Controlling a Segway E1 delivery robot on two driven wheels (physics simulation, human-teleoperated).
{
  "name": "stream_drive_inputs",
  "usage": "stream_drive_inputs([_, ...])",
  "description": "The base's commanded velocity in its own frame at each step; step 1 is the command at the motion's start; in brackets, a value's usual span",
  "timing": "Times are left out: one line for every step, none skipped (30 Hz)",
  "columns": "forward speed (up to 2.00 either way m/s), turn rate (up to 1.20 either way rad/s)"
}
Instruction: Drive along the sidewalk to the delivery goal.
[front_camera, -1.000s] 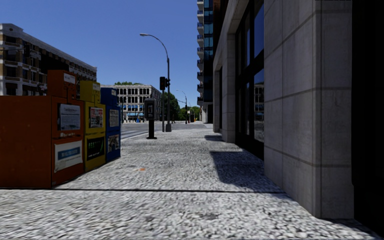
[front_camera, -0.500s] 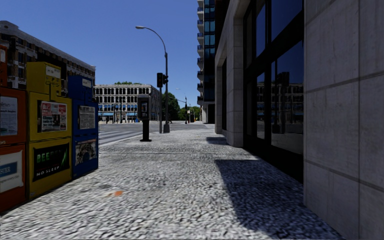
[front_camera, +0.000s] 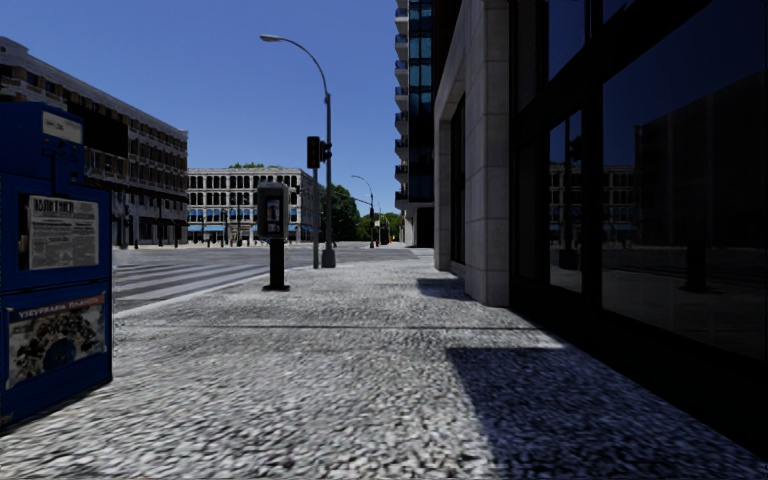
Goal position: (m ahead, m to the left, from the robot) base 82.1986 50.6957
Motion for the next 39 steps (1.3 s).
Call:
stream_drive_inputs([2.0, 0.0])
stream_drive_inputs([2.0, 0.0])
stream_drive_inputs([2.0, 0.0])
stream_drive_inputs([2.0, 0.0])
stream_drive_inputs([2.0, 0.0])
stream_drive_inputs([2.0, 0.0])
stream_drive_inputs([2.0, 0.0])
stream_drive_inputs([2.0, 0.0])
stream_drive_inputs([2.0, 0.0])
stream_drive_inputs([2.0, 0.0])
stream_drive_inputs([2.0, 0.0])
stream_drive_inputs([2.0, 0.0])
stream_drive_inputs([2.0, 0.0])
stream_drive_inputs([2.0, 0.0])
stream_drive_inputs([2.0, 0.0])
stream_drive_inputs([2.0, 0.0])
stream_drive_inputs([2.0, 0.0])
stream_drive_inputs([2.0, 0.0])
stream_drive_inputs([2.0, 0.0])
stream_drive_inputs([2.0, 0.0])
stream_drive_inputs([2.0, 0.0])
stream_drive_inputs([2.0, 0.0])
stream_drive_inputs([2.0, 0.0])
stream_drive_inputs([2.0, 0.0])
stream_drive_inputs([2.0, 0.0])
stream_drive_inputs([2.0, 0.0])
stream_drive_inputs([2.0, 0.0])
stream_drive_inputs([2.0, 0.0])
stream_drive_inputs([2.0, 0.0])
stream_drive_inputs([2.0, 0.0])
stream_drive_inputs([2.0, 0.0])
stream_drive_inputs([2.0, 0.0])
stream_drive_inputs([2.0, 0.0])
stream_drive_inputs([2.0, 0.0])
stream_drive_inputs([2.0, 0.0])
stream_drive_inputs([2.0, 0.0])
stream_drive_inputs([2.0, 0.0])
stream_drive_inputs([2.0, 0.0])
stream_drive_inputs([2.0, 0.0])
